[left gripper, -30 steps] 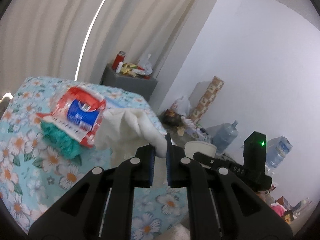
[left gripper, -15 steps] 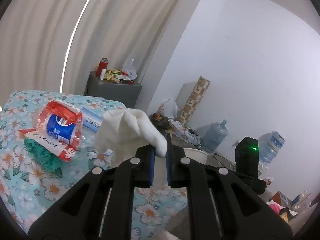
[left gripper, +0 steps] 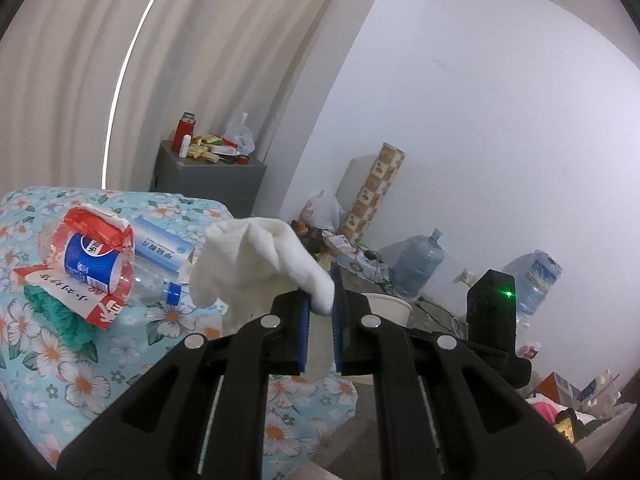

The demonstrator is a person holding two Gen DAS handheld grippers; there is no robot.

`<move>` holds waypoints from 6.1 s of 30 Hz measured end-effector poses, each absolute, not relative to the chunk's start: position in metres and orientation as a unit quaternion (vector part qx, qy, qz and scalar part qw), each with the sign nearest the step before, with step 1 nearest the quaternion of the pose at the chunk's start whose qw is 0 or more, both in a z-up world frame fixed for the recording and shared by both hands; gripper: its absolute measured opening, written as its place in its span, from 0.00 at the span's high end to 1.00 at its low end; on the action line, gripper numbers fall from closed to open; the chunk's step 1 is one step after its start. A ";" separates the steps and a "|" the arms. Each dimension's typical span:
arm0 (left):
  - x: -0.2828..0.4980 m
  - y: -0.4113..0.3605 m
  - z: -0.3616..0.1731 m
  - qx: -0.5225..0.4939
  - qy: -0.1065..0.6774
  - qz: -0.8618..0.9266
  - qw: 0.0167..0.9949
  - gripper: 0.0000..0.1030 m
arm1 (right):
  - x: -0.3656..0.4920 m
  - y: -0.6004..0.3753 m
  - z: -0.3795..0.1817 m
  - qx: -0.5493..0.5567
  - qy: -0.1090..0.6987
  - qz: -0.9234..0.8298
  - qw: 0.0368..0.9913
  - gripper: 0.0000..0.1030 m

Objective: Collect trash
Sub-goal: 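Carry the white cloth and paper cup toward the blue wastebasket, then open both tools over the blue wastebasket to drop cloth and cup, then move both tools back to the trash pile on the bed, then grasp the green plastic bag with the left tool while the right tool grasps the Pepsi bottle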

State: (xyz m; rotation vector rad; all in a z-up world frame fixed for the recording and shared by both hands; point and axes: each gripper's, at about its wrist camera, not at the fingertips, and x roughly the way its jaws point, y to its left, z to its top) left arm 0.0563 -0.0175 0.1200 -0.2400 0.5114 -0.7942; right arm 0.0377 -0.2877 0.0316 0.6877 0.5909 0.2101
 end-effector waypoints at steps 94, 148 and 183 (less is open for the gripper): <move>0.221 -0.461 -0.108 0.112 0.506 -0.428 0.740 0.30 | 0.069 -0.636 -0.270 0.564 0.411 -0.232 0.678 0.18; 0.100 0.150 0.003 -0.161 0.304 -0.132 0.930 0.09 | 0.148 -0.165 0.050 0.053 0.307 0.052 0.949 0.06; 0.144 0.170 -0.009 -0.207 0.273 -0.178 0.922 0.19 | 0.345 -0.005 -0.007 -0.129 0.502 0.235 0.822 0.27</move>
